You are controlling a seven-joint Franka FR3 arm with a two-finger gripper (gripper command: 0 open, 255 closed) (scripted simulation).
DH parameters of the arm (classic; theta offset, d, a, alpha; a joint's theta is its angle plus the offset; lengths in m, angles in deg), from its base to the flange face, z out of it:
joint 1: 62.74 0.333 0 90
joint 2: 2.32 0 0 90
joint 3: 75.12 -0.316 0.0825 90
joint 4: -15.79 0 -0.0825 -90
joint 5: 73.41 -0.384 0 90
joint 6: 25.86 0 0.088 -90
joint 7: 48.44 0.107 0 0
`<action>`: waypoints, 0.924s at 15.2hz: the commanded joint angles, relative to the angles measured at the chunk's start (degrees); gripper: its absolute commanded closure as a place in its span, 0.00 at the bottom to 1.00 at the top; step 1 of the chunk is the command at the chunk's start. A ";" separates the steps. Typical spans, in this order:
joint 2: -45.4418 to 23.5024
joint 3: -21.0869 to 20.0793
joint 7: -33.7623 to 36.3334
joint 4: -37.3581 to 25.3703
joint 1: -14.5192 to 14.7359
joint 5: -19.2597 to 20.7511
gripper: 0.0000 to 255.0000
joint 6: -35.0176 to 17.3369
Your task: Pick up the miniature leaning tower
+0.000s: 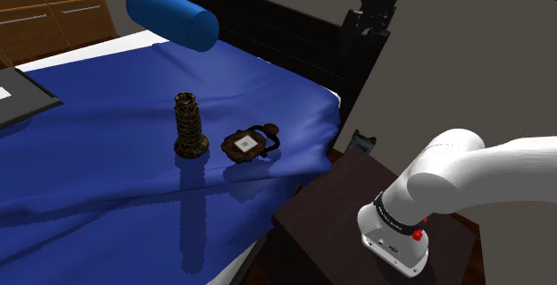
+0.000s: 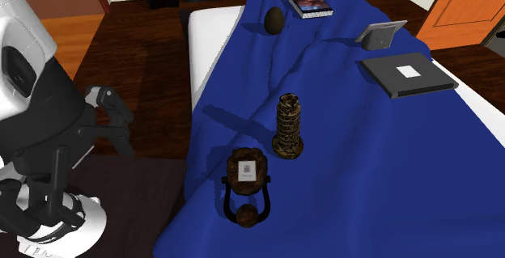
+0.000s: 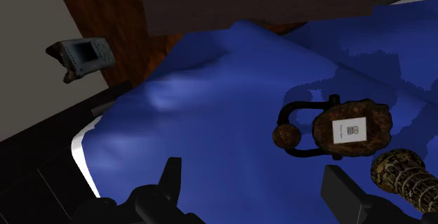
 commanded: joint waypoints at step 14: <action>-17.12 -9.85 13.82 -2.93 3.80 -6.77 0.00 -13.97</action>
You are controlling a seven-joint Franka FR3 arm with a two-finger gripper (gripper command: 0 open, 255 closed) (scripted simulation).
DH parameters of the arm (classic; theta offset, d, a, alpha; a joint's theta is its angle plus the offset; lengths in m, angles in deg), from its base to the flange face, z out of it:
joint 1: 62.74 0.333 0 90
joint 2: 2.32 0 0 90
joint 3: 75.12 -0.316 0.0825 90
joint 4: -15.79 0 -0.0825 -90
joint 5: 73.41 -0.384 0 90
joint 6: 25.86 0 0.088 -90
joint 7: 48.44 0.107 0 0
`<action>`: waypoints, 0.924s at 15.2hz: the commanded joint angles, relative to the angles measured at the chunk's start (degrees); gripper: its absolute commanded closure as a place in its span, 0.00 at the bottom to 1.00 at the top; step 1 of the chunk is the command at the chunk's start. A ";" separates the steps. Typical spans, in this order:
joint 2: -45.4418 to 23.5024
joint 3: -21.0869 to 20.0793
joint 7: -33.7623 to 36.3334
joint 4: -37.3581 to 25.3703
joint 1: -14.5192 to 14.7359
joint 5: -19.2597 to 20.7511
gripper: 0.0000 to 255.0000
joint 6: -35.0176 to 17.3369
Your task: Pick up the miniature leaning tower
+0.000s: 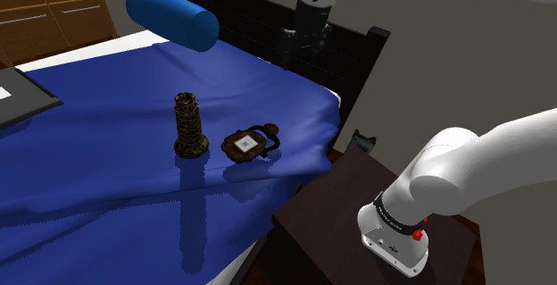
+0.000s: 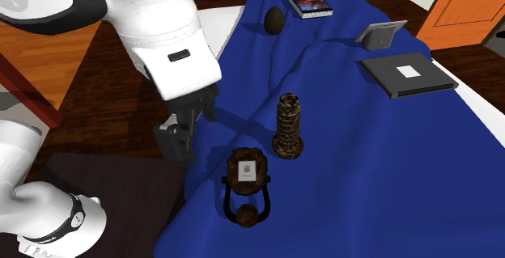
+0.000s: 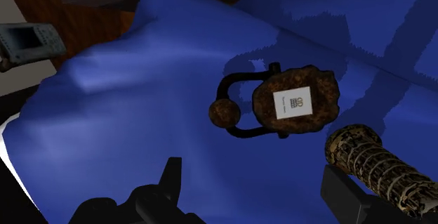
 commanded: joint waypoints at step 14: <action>-27.36 -9.17 15.66 -17.00 3.54 1.32 0.00 -10.95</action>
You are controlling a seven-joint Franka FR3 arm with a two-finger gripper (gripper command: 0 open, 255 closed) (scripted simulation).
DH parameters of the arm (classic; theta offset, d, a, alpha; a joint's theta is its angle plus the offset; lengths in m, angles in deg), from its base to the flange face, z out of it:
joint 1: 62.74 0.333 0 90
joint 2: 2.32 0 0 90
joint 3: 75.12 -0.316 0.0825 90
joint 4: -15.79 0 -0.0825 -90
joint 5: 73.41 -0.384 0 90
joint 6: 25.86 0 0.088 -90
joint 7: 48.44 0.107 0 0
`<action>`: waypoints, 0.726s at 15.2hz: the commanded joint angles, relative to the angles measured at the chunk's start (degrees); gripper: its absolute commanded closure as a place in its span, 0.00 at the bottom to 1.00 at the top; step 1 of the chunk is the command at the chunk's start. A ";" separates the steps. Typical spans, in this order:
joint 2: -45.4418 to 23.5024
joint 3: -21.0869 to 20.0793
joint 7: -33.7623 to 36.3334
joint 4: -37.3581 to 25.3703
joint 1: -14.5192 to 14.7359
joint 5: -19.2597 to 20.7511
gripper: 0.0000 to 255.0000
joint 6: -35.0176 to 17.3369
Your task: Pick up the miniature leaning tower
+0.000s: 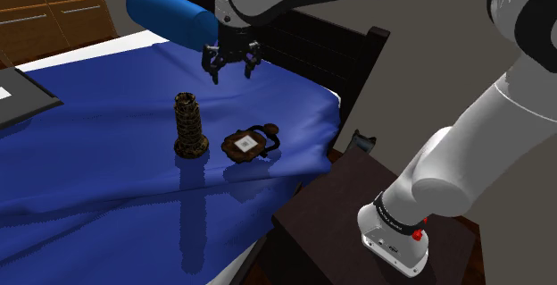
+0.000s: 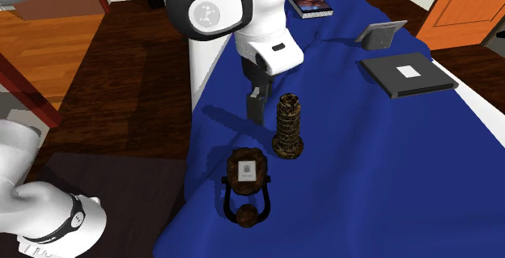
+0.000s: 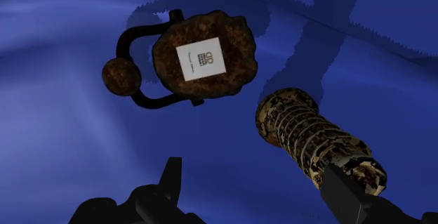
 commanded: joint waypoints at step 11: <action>-22.89 -2.16 10.37 -21.32 5.96 6.20 0.00 -1.65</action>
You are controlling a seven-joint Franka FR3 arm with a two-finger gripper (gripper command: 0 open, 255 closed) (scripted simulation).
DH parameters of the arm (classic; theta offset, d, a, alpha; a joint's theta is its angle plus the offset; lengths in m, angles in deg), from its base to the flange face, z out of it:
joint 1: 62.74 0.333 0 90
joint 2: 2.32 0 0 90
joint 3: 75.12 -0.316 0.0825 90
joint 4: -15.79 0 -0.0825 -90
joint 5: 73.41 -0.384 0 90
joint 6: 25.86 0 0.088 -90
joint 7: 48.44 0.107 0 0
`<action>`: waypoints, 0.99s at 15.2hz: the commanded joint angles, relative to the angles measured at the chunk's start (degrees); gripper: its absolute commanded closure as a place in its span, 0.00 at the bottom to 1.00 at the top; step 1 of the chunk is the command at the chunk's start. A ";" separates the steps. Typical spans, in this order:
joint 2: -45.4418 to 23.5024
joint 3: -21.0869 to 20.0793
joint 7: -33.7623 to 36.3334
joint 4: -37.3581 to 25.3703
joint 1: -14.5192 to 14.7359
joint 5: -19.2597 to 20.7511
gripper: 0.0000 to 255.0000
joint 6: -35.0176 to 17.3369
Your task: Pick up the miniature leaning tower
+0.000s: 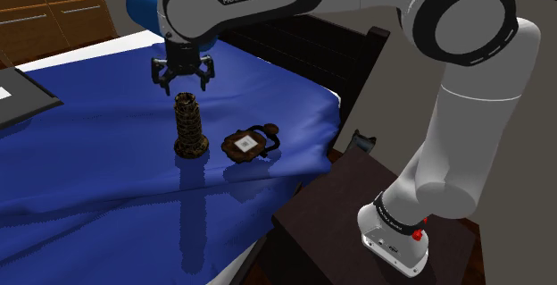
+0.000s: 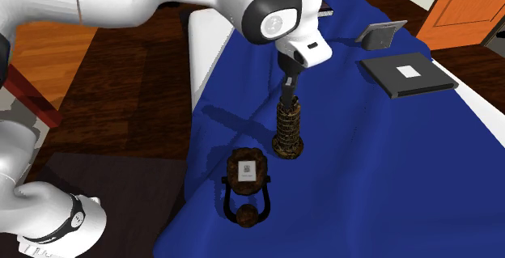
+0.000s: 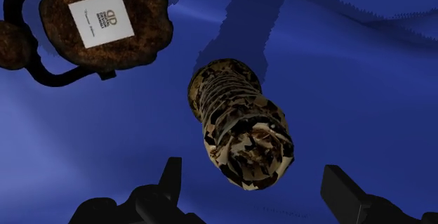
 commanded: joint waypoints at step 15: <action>-2.96 0.31 1.06 1.66 0.64 1.09 1.00 -4.58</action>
